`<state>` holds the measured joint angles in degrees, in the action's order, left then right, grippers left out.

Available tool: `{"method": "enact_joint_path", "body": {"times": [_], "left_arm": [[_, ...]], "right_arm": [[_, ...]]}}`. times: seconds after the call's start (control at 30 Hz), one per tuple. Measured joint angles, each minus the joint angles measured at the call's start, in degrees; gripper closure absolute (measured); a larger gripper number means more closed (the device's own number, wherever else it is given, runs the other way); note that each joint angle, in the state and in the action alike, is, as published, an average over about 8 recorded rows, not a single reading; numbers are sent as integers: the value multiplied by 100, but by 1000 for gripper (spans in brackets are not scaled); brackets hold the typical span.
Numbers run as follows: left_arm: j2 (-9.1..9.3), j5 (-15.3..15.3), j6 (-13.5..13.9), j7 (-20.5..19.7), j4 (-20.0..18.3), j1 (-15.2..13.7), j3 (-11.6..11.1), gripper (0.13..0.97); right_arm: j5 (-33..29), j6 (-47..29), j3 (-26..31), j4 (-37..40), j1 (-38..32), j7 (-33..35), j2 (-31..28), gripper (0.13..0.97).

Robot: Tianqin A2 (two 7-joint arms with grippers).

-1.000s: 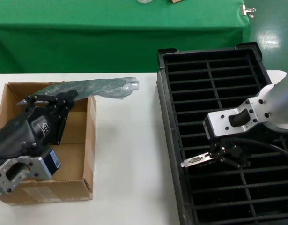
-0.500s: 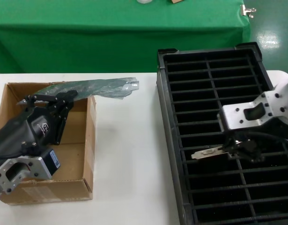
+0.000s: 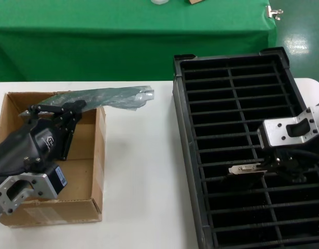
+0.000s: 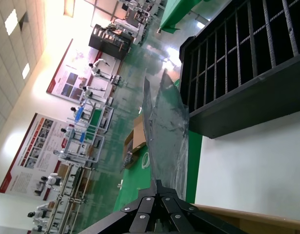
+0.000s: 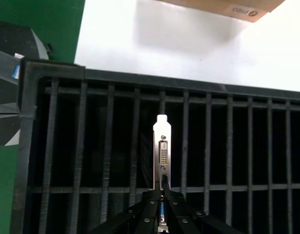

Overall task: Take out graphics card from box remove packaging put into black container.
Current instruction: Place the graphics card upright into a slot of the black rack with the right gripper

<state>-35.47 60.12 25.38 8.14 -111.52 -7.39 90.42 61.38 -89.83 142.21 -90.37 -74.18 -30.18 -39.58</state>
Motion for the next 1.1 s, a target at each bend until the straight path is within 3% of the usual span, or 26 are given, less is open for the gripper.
{"method": "enact_joint_path", "body": {"times": [0.57, 1.1], "left_arm": [[0, 0, 0, 0, 0, 0, 0, 958], [0, 0, 0, 0, 0, 0, 0, 958]], "right_arm": [[-247, 133, -544, 285, 458, 513, 253, 957], [-131, 20, -939, -92, 594, 587, 138, 957]]}}
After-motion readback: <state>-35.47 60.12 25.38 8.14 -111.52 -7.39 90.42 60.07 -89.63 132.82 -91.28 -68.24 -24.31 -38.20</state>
